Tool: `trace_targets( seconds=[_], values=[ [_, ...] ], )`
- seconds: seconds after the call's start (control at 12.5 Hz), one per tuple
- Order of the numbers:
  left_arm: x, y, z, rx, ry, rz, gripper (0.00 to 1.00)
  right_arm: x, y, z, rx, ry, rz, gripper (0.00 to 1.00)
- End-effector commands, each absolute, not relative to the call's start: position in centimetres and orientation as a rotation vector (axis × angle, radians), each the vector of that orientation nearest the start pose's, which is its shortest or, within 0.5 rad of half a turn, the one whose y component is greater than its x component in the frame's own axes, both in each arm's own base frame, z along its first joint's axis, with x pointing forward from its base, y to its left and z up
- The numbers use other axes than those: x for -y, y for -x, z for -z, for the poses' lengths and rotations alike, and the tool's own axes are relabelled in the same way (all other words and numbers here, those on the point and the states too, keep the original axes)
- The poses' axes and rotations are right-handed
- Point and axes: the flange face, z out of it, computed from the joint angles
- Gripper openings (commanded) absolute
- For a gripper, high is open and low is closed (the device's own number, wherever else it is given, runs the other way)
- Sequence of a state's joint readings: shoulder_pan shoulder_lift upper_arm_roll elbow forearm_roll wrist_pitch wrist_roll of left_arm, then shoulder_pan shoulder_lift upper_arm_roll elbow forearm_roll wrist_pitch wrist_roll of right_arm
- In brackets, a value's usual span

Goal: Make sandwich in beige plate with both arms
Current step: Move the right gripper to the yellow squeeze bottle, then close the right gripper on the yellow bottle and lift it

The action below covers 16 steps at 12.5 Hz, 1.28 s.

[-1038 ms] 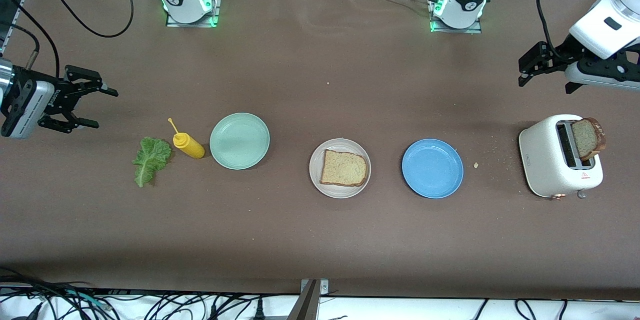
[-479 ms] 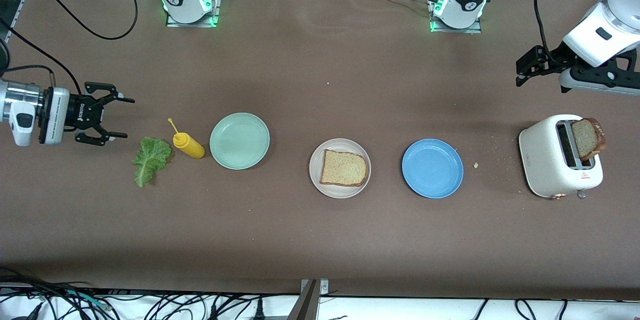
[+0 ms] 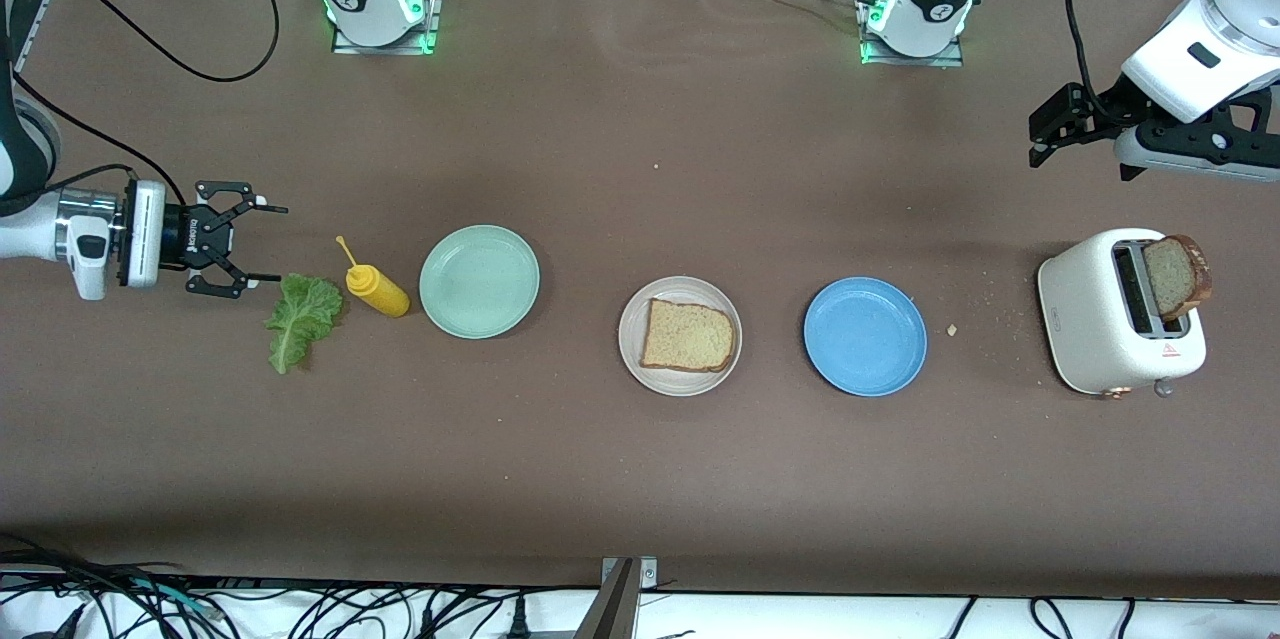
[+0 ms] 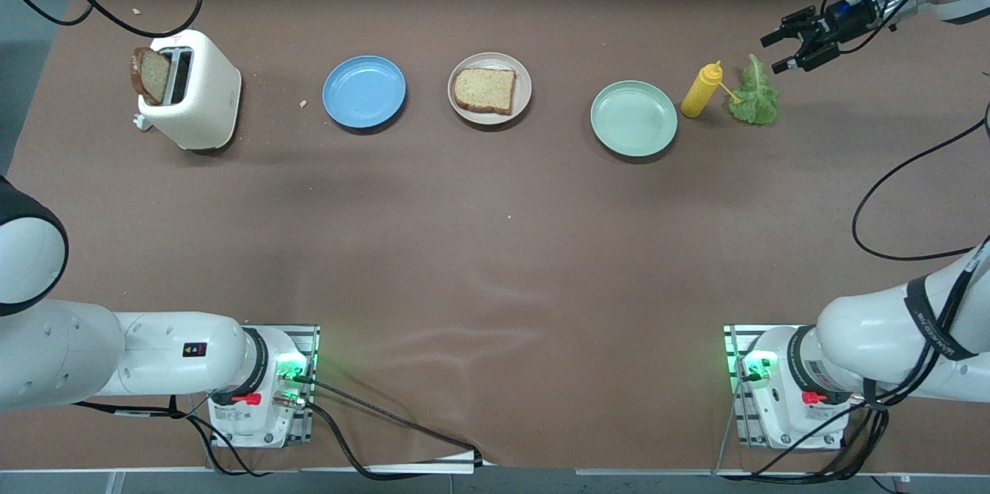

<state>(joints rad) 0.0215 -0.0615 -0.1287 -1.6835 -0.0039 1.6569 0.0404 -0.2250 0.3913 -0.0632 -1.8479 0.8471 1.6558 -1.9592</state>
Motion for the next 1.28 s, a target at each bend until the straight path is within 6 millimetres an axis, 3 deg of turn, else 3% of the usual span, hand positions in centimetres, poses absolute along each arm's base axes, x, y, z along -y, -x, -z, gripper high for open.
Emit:
trace_targets(
  seconds=[0.0,0.16,0.4,1.2],
  values=[
    [5.9,-53.2,-61.3,-0.215,3.144,0.064,1.00,9.8,-58.1,-27.1,1.423,1.674,0.671,1.00],
    [4.8,-54.0,-60.6,-0.193,3.150,0.045,1.00,10.0,-57.9,-25.0,1.441,1.628,0.719,1.00],
    [4.8,-54.3,-60.5,-0.193,3.156,0.045,1.00,9.8,-57.7,-21.3,1.442,1.566,0.791,1.00],
    [4.6,-53.9,-60.5,-0.181,3.150,0.011,1.00,10.3,-56.8,-16.3,1.504,1.485,0.849,1.00]
  ],
)
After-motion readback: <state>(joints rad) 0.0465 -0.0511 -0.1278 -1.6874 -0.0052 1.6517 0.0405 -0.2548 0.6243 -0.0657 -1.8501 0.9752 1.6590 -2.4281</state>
